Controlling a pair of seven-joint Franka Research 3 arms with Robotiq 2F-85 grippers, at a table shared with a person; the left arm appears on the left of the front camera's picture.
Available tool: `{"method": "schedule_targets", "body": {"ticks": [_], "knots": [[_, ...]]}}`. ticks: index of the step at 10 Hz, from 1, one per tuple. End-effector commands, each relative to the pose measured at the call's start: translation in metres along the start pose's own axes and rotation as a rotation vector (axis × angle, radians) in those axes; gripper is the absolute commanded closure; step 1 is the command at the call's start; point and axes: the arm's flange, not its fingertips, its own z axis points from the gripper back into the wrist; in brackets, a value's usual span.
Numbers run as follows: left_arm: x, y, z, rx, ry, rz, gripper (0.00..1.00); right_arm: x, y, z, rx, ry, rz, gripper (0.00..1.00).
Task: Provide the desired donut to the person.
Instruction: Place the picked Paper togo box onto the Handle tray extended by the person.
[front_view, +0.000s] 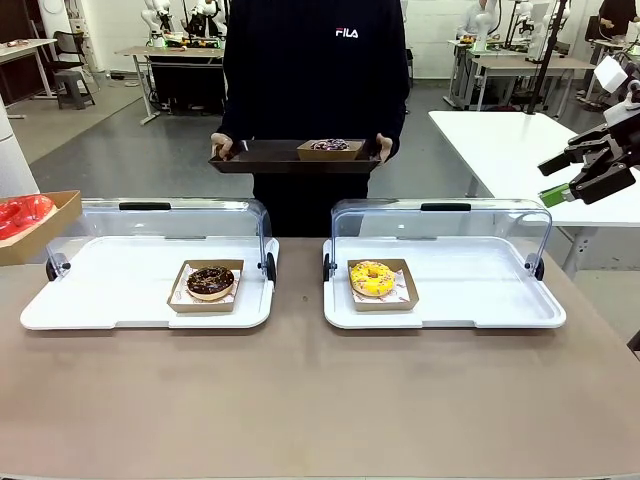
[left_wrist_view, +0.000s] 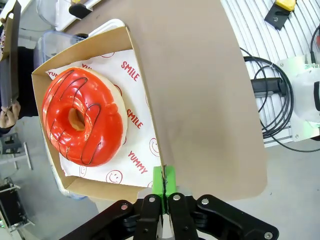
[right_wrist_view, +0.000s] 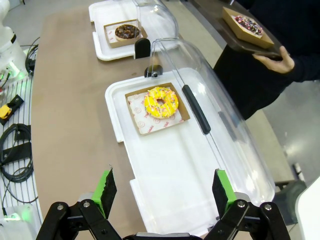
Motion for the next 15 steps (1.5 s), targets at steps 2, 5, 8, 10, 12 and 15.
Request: {"method": "schedule_targets", "body": {"ticks": [2, 5, 8, 10, 12, 15], "knots": [[-0.0032, -0.0006, -0.0004, -0.005, 0.005, 0.000, 1.00, -0.0004, -0.0005, -0.0003, 0.005, -0.011, 0.000, 0.00], [-0.0032, -0.0006, -0.0004, -0.005, 0.005, 0.000, 1.00, -0.0004, -0.0005, -0.0003, 0.005, -0.011, 0.000, 0.00], [-0.0032, -0.0006, -0.0004, -0.005, 0.005, 0.000, 1.00, -0.0004, -0.0005, -0.0003, 0.005, -0.011, 0.000, 0.00], [-0.0032, -0.0006, -0.0004, -0.005, 0.005, 0.000, 1.00, -0.0004, -0.0005, -0.0003, 0.005, -0.011, 0.000, 0.00], [-0.0032, -0.0006, -0.0004, -0.005, 0.005, 0.000, 1.00, -0.0004, -0.0005, -0.0003, 0.005, -0.011, 0.000, 0.00], [-0.0032, -0.0006, -0.0004, -0.005, 0.005, 0.000, 1.00, -0.0004, -0.0005, -0.0003, 0.005, -0.011, 0.000, 0.00]]}}
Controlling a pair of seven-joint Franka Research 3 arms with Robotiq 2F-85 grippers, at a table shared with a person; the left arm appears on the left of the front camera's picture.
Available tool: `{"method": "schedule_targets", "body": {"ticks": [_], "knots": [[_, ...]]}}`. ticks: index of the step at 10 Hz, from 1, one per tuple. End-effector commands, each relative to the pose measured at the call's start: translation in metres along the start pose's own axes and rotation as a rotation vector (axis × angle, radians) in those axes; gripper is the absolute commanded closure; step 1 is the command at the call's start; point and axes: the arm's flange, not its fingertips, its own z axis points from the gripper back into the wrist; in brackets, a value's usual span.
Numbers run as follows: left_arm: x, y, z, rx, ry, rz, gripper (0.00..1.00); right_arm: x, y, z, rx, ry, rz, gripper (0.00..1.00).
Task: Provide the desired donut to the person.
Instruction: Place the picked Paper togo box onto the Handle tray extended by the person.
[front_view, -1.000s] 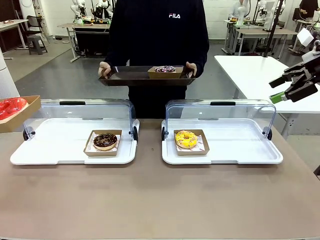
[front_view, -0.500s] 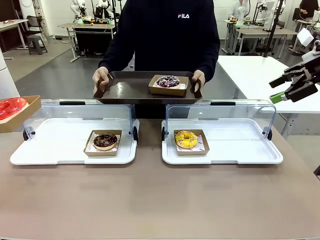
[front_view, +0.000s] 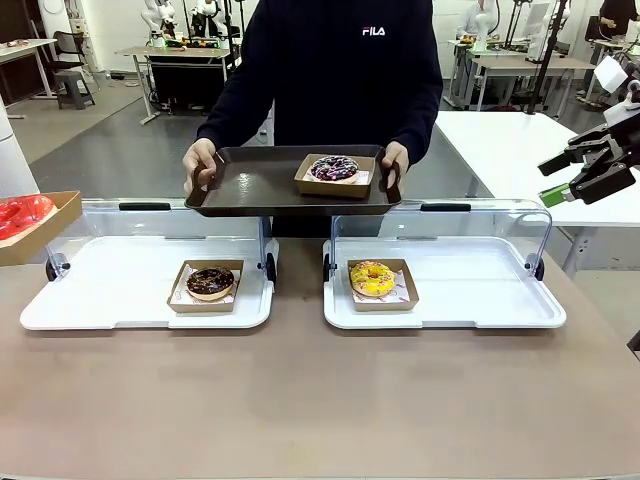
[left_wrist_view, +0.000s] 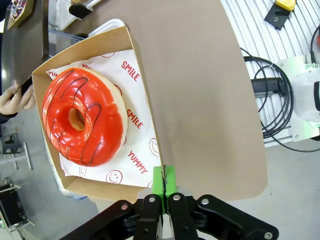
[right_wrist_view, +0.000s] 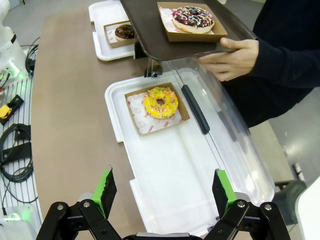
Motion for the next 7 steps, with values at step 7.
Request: {"method": "schedule_targets", "body": {"ticks": [7], "knots": [[0.063, 0.062, 0.000, -0.072, 0.057, -0.011, 0.99, 0.000, -0.001, 0.000, 0.005, -0.011, 0.000, 0.00]]}}
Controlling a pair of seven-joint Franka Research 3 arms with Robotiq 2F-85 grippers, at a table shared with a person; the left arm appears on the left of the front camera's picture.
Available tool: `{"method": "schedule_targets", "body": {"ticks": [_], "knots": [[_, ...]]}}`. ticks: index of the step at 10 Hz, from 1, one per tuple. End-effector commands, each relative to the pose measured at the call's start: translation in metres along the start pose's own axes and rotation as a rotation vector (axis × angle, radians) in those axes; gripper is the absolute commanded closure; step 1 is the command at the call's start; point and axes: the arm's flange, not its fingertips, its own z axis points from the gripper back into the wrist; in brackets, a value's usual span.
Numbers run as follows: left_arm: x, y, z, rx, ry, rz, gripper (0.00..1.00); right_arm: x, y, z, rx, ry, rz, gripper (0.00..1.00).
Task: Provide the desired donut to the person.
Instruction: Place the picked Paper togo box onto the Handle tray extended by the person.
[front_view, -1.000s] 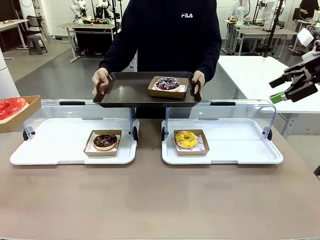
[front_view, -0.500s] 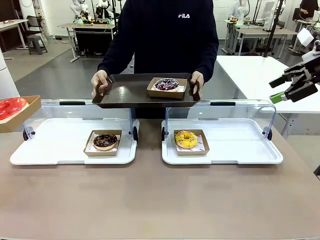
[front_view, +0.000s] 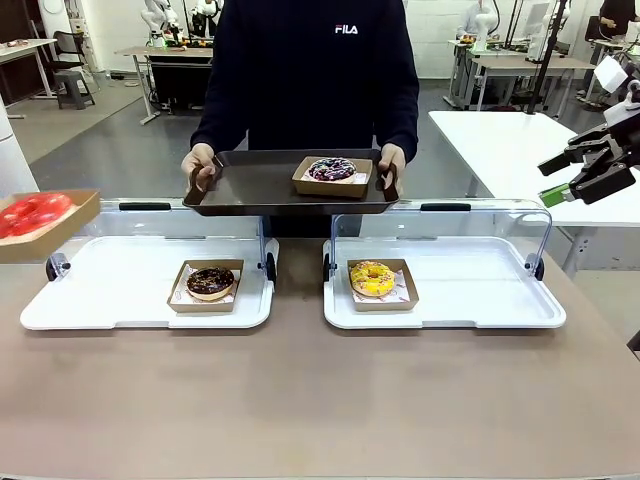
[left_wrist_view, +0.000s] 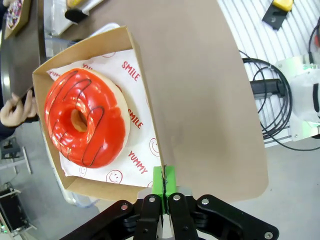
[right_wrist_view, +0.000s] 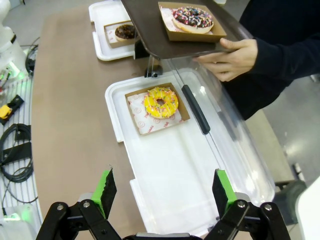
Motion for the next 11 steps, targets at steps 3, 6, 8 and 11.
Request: {"method": "schedule_targets", "body": {"ticks": [3, 6, 8, 11], "knots": [[0.097, 0.144, -0.016, -0.020, 0.071, 0.034, 0.99, -0.001, -0.001, 0.000, 0.005, -0.011, 0.000, 0.00], [0.136, 0.243, -0.065, -0.074, 0.016, 0.050, 0.99, -0.001, -0.001, 0.000, 0.005, -0.011, 0.000, 0.00], [0.144, 0.292, -0.088, -0.062, 0.022, 0.100, 0.99, -0.001, -0.001, 0.000, 0.005, -0.011, 0.000, 0.00], [0.155, 0.323, -0.141, -0.037, 0.096, 0.118, 0.99, -0.001, -0.001, 0.000, 0.005, -0.011, 0.000, 0.00]]}}
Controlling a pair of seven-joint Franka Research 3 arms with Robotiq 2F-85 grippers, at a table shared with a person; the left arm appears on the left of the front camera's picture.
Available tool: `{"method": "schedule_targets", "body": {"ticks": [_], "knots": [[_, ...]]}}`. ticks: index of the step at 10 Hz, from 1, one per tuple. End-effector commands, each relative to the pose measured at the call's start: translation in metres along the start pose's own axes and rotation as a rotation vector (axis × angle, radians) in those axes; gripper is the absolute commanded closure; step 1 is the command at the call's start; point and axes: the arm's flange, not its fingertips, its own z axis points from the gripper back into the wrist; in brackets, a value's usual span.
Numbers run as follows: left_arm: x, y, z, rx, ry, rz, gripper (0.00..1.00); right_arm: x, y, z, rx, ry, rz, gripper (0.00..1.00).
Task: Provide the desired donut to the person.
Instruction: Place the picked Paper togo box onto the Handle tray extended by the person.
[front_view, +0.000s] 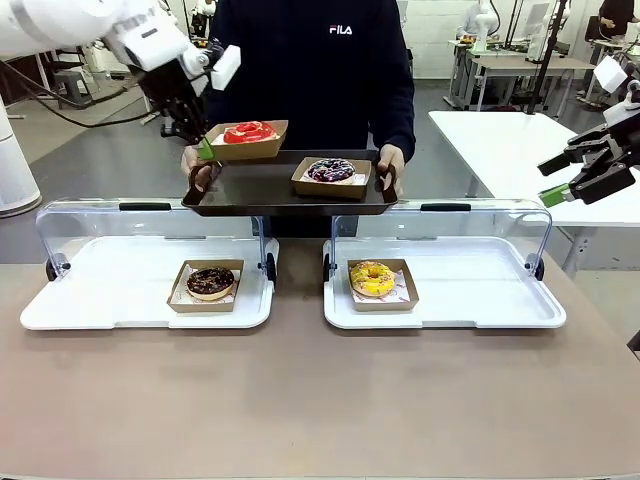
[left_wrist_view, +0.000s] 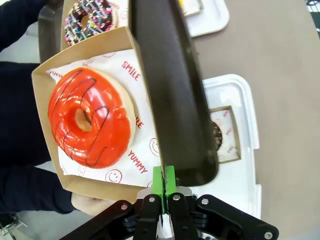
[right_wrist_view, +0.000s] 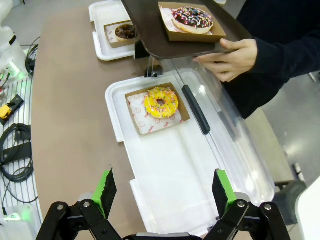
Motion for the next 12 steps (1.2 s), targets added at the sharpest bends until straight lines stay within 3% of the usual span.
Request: {"method": "schedule_targets", "body": {"ticks": [1, 3, 7, 10, 11, 12], "knots": [[0.007, 0.011, -0.022, 0.017, 0.070, 0.030, 0.99, -0.001, -0.001, 0.000, 0.005, -0.011, -0.001, 0.00], [0.002, 0.013, -0.051, -0.003, 0.116, 0.051, 0.99, -0.001, -0.001, 0.000, 0.005, -0.011, -0.001, 0.00], [-0.006, 0.003, -0.069, -0.010, 0.125, 0.040, 0.99, -0.001, -0.001, 0.000, 0.005, -0.011, -0.001, 0.00], [-0.004, 0.002, -0.059, -0.011, 0.107, 0.025, 0.10, -0.001, -0.001, 0.000, 0.005, -0.011, -0.001, 0.00], [-0.005, 0.002, -0.058, -0.008, 0.106, 0.025, 0.00, -0.001, -0.001, 0.000, 0.005, -0.011, -0.001, 0.00], [-0.004, 0.001, -0.055, -0.011, 0.105, 0.025, 0.00, -0.001, -0.001, 0.000, 0.005, -0.011, -0.001, 0.00]]}}
